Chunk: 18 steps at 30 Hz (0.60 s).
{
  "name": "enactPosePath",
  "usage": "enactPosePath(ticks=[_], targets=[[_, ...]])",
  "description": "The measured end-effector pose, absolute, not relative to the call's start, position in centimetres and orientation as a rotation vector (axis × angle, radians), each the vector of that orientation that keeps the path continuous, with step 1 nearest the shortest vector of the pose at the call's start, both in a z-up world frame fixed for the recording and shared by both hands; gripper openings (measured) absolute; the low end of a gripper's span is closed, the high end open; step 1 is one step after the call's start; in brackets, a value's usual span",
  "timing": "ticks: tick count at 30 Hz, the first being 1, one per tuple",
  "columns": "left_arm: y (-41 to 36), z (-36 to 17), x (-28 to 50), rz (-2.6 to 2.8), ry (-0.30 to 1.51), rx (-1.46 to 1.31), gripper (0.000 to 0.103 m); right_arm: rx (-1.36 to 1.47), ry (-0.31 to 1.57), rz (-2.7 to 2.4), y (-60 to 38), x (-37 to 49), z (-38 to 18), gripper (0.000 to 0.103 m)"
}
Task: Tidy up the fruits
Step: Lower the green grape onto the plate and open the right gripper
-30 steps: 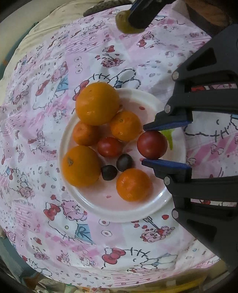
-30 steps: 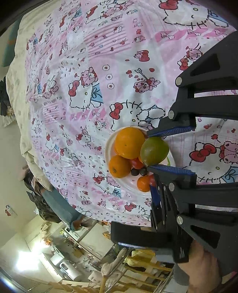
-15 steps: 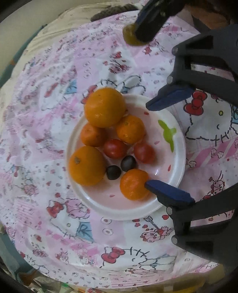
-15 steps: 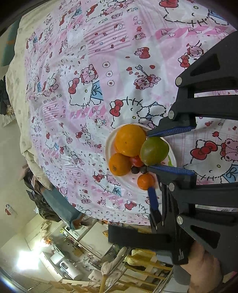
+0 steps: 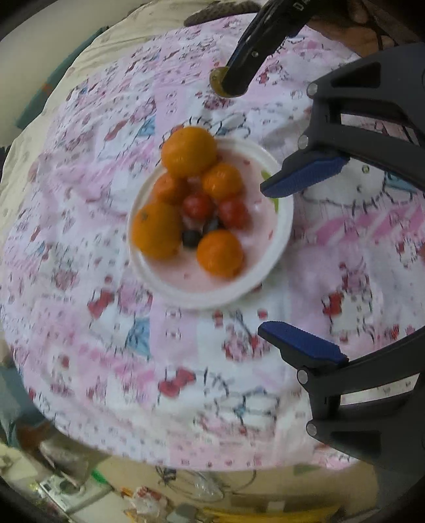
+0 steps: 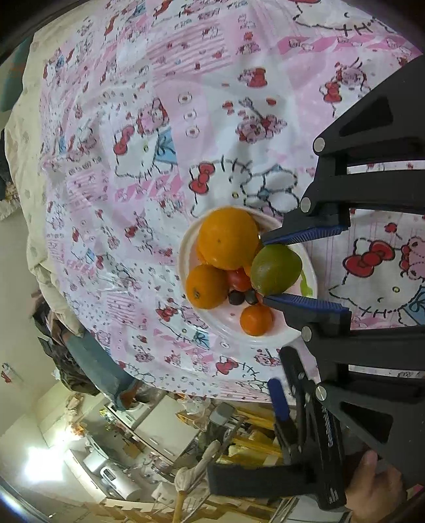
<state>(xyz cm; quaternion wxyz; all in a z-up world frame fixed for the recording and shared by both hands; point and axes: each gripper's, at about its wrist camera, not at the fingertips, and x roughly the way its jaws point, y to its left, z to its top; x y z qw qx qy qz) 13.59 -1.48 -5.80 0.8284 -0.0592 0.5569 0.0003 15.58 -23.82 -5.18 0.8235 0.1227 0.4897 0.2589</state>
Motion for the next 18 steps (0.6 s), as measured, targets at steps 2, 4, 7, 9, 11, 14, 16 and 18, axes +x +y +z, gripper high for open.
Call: enactPosePath(ticks=[2, 4, 7, 9, 11, 14, 16, 18], targets=[[-0.5, -5.6, 13.1, 0.021, 1.174, -0.133, 0.076, 0.252, 1.050, 0.567, -22.8, 15.7, -5.4, 0.032], [0.5, -5.3, 12.3, 0.059, 1.158, -0.132, 0.076, 0.244, 1.061, 0.575, -22.0, 15.9, -5.8, 0.032], [1.5, -5.2, 11.4, 0.075, 1.140, -0.144, 0.087, 0.232, 1.097, 0.577, -20.8, 16.3, -6.9, 0.032], [2.0, -5.2, 11.2, 0.080, 1.133, -0.153, 0.096, 0.213, 1.119, 0.579, -20.0, 16.3, -7.7, 0.032], [2.2, -5.3, 11.1, 0.078, 1.133, -0.145, 0.096, 0.196, 1.143, 0.587, -19.0, 16.3, -8.5, 0.032], [2.8, -5.5, 11.0, 0.080, 1.141, -0.154, 0.097, 0.184, 1.170, 0.593, -18.0, 16.4, -9.5, 0.032], [3.2, -5.6, 11.1, 0.083, 1.150, -0.171, 0.100, 0.169, 1.179, 0.589, -17.3, 16.6, -10.1, 0.032], [3.4, -5.6, 11.0, 0.086, 1.152, -0.180, 0.101, 0.154, 1.184, 0.570, -16.9, 16.9, -10.7, 0.033]])
